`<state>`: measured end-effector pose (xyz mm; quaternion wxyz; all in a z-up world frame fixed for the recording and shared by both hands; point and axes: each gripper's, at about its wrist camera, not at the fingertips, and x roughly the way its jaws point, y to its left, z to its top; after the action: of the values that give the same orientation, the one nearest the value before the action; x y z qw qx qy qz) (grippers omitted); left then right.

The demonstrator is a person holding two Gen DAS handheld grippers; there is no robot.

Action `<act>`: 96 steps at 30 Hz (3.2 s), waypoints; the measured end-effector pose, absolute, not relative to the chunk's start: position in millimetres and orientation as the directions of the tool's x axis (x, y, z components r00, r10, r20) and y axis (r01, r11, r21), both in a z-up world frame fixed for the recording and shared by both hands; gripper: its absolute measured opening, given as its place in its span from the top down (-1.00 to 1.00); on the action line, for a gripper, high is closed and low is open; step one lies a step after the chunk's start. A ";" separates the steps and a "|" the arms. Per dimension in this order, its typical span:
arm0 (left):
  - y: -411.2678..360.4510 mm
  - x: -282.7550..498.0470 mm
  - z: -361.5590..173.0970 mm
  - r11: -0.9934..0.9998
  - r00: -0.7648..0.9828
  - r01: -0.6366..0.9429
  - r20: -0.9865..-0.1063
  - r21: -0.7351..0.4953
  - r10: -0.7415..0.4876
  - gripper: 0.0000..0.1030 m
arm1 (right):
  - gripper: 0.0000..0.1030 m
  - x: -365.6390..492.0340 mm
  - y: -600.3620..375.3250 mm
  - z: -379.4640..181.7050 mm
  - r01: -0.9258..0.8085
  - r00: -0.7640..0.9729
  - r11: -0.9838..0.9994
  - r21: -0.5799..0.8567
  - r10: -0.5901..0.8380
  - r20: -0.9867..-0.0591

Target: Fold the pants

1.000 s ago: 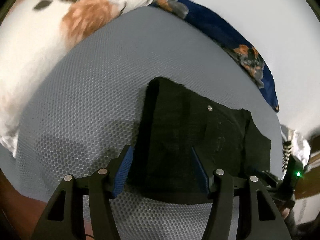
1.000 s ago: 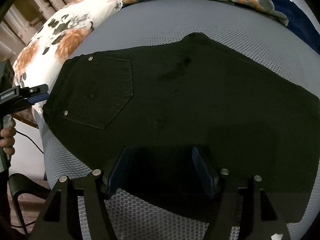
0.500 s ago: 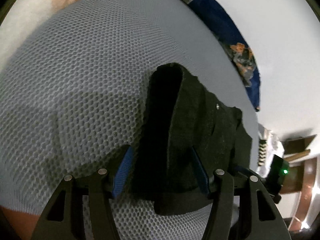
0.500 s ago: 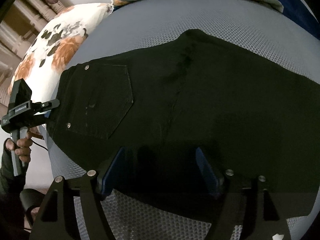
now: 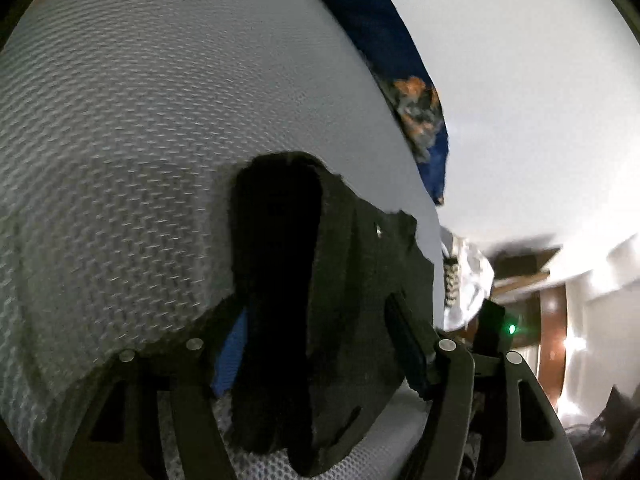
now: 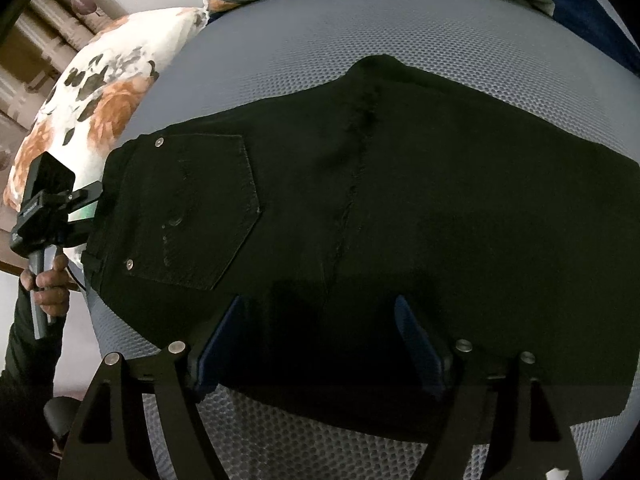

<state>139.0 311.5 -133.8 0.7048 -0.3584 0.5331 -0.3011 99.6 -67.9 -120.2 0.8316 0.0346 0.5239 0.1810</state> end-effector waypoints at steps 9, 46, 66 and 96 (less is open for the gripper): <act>287.2 144.2 -130.2 0.607 0.270 0.111 -0.564 -0.787 -0.780 -0.27 | -0.49 101.9 -65.2 -120.1 -0.258 0.396 0.938 0.232 0.322 -0.860; 69.9 141.7 -4.7 0.627 0.315 0.035 -0.587 -0.778 -0.746 0.52 | -0.47 75.9 -238.9 -82.3 -0.036 0.648 0.961 0.275 0.232 -0.726; -66.8 157.3 -53.5 0.809 0.258 0.105 -0.770 -0.579 -0.584 0.51 | -0.47 72.3 -320.4 -103.2 0.042 0.668 0.931 0.362 0.244 -0.703; 38.0 110.8 -49.9 0.927 0.456 0.085 -0.813 -0.366 -0.362 -0.32 | -0.47 92.3 -309.0 -105.3 -0.199 0.552 0.787 0.584 0.583 -0.597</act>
<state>110.8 38.0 -49.9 0.8421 -0.1374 0.5042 -0.1329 92.3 -309.0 -105.3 0.8498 0.2314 0.4139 0.2300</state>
